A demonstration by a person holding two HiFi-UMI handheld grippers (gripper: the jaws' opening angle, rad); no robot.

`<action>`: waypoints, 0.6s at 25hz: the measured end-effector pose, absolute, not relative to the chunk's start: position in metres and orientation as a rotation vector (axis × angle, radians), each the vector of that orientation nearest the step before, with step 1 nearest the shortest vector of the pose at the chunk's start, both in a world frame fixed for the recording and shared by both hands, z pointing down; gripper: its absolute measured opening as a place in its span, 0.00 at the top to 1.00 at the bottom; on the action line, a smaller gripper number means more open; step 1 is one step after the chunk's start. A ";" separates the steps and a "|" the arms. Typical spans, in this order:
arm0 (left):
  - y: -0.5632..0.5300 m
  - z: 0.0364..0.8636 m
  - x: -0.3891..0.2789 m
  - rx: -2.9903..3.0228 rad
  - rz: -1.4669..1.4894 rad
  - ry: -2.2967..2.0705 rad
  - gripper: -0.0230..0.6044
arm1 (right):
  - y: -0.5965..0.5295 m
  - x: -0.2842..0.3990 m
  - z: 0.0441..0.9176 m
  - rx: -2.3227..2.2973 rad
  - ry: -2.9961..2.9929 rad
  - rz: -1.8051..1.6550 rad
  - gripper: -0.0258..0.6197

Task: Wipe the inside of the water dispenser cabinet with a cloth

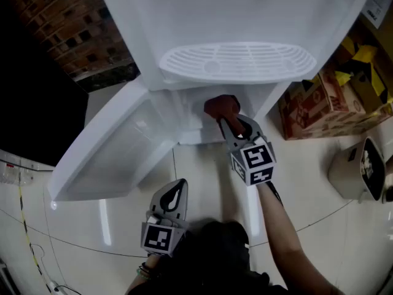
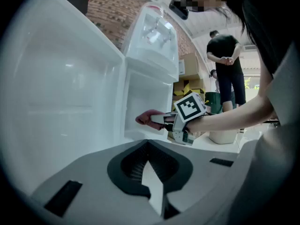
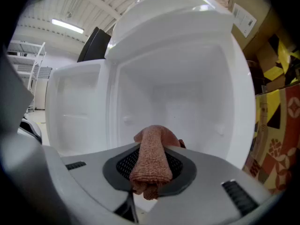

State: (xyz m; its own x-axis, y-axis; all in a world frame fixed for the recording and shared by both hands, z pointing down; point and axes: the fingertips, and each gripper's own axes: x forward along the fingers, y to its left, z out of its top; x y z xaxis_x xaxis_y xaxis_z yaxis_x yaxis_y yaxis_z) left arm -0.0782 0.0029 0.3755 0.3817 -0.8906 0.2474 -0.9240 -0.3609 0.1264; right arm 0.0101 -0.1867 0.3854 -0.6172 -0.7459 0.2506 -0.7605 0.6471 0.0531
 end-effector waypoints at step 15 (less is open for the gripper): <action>0.027 0.379 -0.128 2.303 0.233 -1.678 1.00 | -0.262 -0.074 0.456 1.066 -2.513 0.171 0.85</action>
State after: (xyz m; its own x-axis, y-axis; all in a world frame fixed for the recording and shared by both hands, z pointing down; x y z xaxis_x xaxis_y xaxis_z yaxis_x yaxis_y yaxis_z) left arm -0.1284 0.0265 0.3791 0.3118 -0.9041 0.2922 -0.9495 -0.2852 0.1309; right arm -0.0743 -0.2618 0.4561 -0.6272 -0.6622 0.4100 -0.7116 0.7012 0.0440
